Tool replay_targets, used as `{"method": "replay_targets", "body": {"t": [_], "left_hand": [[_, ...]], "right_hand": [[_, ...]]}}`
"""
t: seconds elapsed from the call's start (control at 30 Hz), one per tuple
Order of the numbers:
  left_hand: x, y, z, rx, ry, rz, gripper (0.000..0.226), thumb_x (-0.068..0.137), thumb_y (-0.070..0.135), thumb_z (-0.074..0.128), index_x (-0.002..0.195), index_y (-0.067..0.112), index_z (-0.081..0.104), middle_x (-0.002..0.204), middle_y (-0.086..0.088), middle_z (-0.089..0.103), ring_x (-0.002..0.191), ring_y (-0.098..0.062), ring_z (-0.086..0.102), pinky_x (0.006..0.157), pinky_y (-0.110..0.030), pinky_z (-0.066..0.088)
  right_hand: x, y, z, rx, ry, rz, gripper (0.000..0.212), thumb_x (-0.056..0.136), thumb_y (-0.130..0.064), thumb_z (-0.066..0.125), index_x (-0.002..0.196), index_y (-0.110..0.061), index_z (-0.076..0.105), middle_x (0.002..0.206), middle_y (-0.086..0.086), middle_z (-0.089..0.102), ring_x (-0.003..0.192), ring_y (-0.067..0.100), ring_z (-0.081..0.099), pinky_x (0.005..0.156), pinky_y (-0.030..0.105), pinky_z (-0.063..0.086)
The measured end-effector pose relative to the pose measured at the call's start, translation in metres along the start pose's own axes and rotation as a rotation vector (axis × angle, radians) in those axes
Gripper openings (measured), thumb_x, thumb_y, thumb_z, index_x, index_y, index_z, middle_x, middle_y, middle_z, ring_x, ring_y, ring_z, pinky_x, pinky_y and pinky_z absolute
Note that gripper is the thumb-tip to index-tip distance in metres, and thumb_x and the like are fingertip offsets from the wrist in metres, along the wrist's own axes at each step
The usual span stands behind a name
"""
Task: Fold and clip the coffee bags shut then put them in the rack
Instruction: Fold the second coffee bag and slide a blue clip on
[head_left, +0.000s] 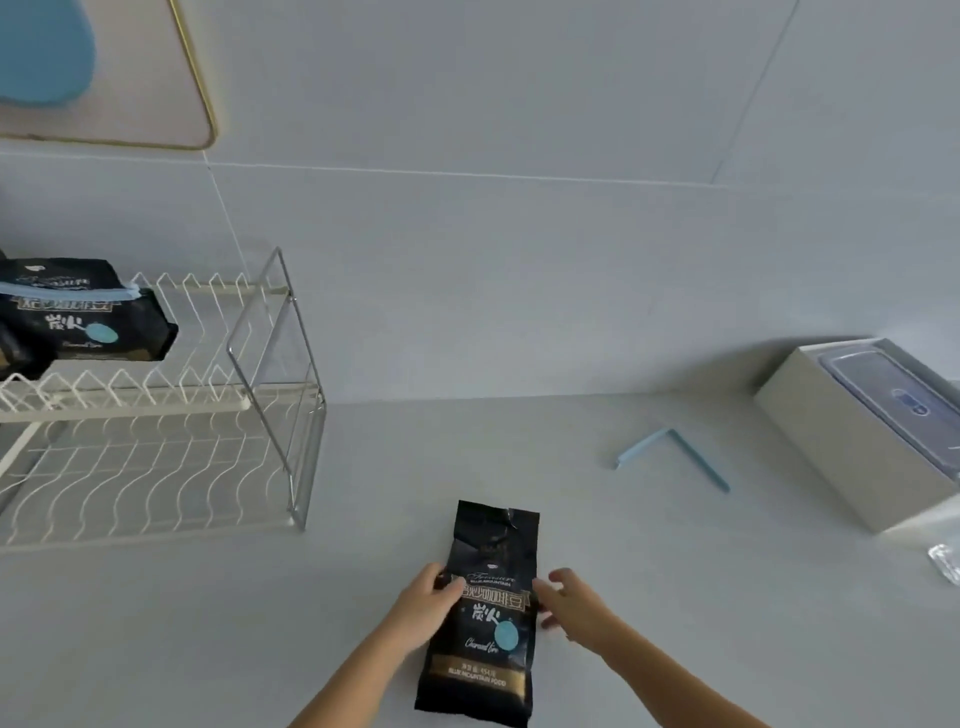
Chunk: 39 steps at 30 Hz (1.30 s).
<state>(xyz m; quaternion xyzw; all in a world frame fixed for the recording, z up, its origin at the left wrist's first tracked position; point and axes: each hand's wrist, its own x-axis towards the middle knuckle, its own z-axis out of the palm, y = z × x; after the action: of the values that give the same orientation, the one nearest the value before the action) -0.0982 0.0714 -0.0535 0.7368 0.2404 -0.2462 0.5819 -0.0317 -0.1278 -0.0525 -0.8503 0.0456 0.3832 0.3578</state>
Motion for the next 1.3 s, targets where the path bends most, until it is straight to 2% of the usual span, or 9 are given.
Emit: {"method": "replay_targets", "body": {"t": [0.1, 0.3, 0.43, 0.53, 0.7, 0.8, 0.97, 1.13, 1.3], "left_hand": [[0.005, 0.011, 0.01, -0.062, 0.072, -0.025, 0.034, 0.091, 0.036, 0.052, 0.118, 0.019, 0.041, 0.101, 0.004, 0.058, 0.083, -0.005, 0.058, 0.06, -0.02, 0.046], [0.008, 0.019, 0.016, -0.041, 0.212, 0.038, 0.014, 0.085, 0.025, 0.063, 0.092, 0.013, 0.059, 0.093, -0.007, 0.07, 0.084, -0.021, 0.068, 0.076, -0.037, 0.056], [0.003, 0.028, 0.024, -0.118, 0.395, 0.158, 0.018, 0.088, 0.02, 0.059, 0.073, 0.013, 0.054, 0.077, -0.008, 0.068, 0.07, -0.021, 0.067, 0.061, -0.032, 0.052], [-0.004, 0.046, 0.028, -0.239, 0.455, 0.249, 0.02, 0.088, 0.015, 0.06, 0.07, 0.011, 0.051, 0.073, -0.009, 0.067, 0.068, -0.023, 0.066, 0.058, -0.031, 0.05], [-0.017, 0.078, 0.041, -0.366, 0.54, 0.46, 0.017, 0.087, 0.009, 0.06, 0.075, 0.002, 0.05, 0.072, -0.016, 0.063, 0.068, -0.022, 0.06, 0.061, -0.037, 0.046], [-0.022, 0.09, 0.052, -0.455, 0.523, 0.53, 0.004, 0.084, 0.011, 0.063, 0.084, 0.01, 0.059, 0.079, -0.008, 0.071, 0.071, -0.014, 0.067, 0.059, -0.026, 0.054], [-0.017, 0.087, 0.088, -0.215, 0.466, 0.452, 0.017, 0.079, 0.004, 0.068, 0.079, 0.021, 0.063, 0.08, 0.002, 0.07, 0.081, -0.019, 0.067, 0.068, -0.026, 0.053], [-0.015, 0.081, 0.094, -0.328, 0.515, 0.489, 0.013, 0.077, 0.008, 0.071, 0.079, 0.021, 0.069, 0.08, 0.001, 0.076, 0.079, -0.014, 0.071, 0.073, -0.031, 0.056], [-0.011, 0.084, 0.1, -0.23, 0.478, 0.463, 0.022, 0.079, 0.005, 0.067, 0.069, 0.024, 0.062, 0.067, 0.004, 0.068, 0.073, -0.014, 0.065, 0.065, -0.024, 0.049]], "right_hand": [[-0.008, -0.001, 0.004, 0.109, -0.066, 0.045, 0.045, 0.096, -0.043, 0.041, 0.128, -0.012, 0.041, 0.116, 0.007, 0.063, 0.078, 0.01, 0.062, 0.06, 0.021, 0.046], [-0.011, 0.001, -0.009, 0.252, -0.057, -0.119, 0.015, 0.092, -0.027, 0.058, 0.094, -0.013, 0.062, 0.085, 0.001, 0.064, 0.069, 0.008, 0.055, 0.06, 0.016, 0.043], [-0.008, -0.005, -0.023, 0.25, 0.017, -0.261, 0.014, 0.087, -0.019, 0.065, 0.079, -0.007, 0.067, 0.07, -0.002, 0.064, 0.057, 0.004, 0.055, 0.056, 0.015, 0.042], [-0.01, -0.018, -0.04, 0.263, 0.075, -0.395, 0.01, 0.086, -0.016, 0.066, 0.078, -0.013, 0.069, 0.075, -0.005, 0.07, 0.065, 0.003, 0.064, 0.056, 0.011, 0.046], [-0.014, -0.036, -0.076, 0.213, 0.211, -0.61, 0.009, 0.085, -0.011, 0.065, 0.089, -0.002, 0.067, 0.092, 0.01, 0.071, 0.085, 0.025, 0.067, 0.074, 0.036, 0.057], [-0.021, -0.038, -0.094, 0.216, 0.224, -0.74, 0.01, 0.084, -0.013, 0.066, 0.081, -0.022, 0.069, 0.087, -0.001, 0.07, 0.081, 0.018, 0.067, 0.071, 0.029, 0.055], [-0.019, -0.015, -0.095, -0.034, 0.155, -0.587, 0.026, 0.077, -0.015, 0.071, 0.102, -0.02, 0.068, 0.093, -0.002, 0.071, 0.087, 0.015, 0.065, 0.069, 0.024, 0.049], [-0.02, 0.002, -0.097, 0.04, 0.285, -0.735, 0.011, 0.072, -0.016, 0.075, 0.073, -0.024, 0.066, 0.071, -0.008, 0.065, 0.069, 0.006, 0.06, 0.059, 0.015, 0.044], [-0.022, 0.001, -0.108, 0.002, 0.168, -0.675, 0.018, 0.078, -0.011, 0.071, 0.08, -0.029, 0.07, 0.085, -0.001, 0.072, 0.082, 0.015, 0.067, 0.075, 0.033, 0.056]]}}
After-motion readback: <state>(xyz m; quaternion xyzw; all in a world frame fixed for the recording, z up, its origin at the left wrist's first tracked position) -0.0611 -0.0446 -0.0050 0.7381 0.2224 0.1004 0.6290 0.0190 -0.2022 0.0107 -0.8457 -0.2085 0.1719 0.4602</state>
